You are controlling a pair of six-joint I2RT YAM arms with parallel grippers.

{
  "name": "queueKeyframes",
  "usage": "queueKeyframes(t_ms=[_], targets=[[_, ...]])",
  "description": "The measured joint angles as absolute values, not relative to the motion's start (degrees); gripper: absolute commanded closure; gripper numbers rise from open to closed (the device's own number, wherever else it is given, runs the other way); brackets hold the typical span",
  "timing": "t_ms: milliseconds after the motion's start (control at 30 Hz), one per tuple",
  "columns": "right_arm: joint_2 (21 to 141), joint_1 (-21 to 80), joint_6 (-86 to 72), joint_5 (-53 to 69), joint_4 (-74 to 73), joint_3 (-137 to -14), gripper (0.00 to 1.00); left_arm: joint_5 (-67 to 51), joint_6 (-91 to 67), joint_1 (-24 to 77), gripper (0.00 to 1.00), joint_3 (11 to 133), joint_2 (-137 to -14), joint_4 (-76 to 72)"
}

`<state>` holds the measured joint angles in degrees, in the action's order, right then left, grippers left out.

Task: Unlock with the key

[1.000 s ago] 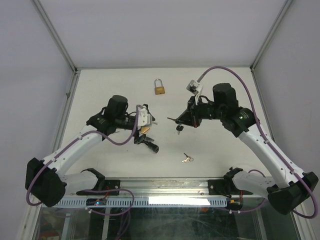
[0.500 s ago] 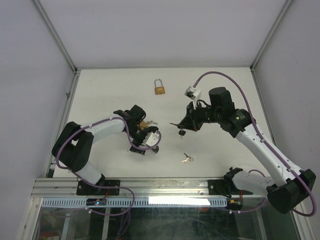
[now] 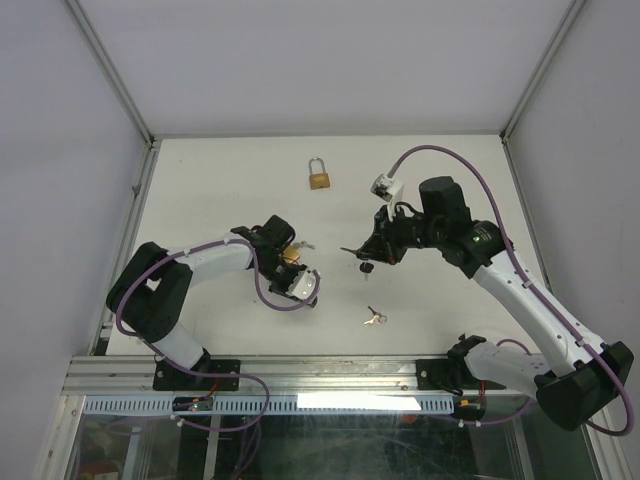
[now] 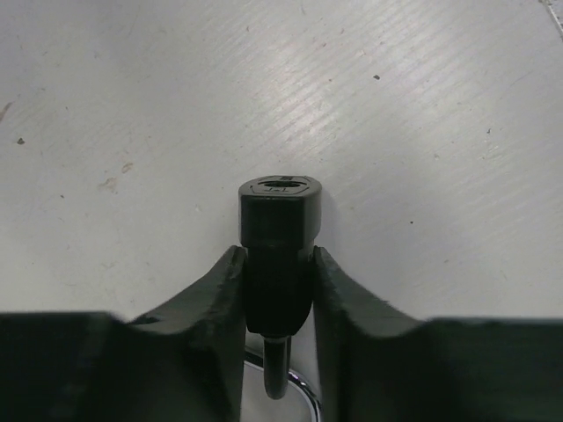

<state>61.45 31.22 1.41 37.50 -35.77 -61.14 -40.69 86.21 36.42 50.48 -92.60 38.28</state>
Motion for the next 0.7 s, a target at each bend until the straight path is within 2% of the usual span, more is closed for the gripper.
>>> queueKeyframes(t_ms=[33, 67, 300, 433, 533, 700], targets=[[61.5, 31.2, 1.4, 37.5, -35.8, -61.1, 1.00, -40.7, 86.6, 36.4, 0.96, 50.4, -92.6, 37.8], [61.5, 31.2, 1.4, 37.5, -35.8, -61.1, 1.00, -41.0, 86.6, 36.4, 1.00, 50.4, -92.6, 37.9], [61.5, 32.9, 2.5, 33.8, -37.5, -61.2, 1.00, -41.6, 84.2, 36.3, 1.00, 51.0, -92.3, 39.4], [62.9, 41.8, 4.4, 26.7, -42.6, -63.7, 1.00, -45.0, 80.3, 34.3, 1.00, 56.8, -90.0, 47.2], [64.9, 47.2, 5.2, 23.0, -46.8, -69.0, 1.00, -47.2, 77.8, 32.3, 1.00, 60.9, -83.7, 50.0], [66.0, 50.8, 5.6, 18.9, -48.4, -75.5, 1.00, -50.5, 73.5, 31.2, 1.00, 62.5, -69.5, 52.3]])
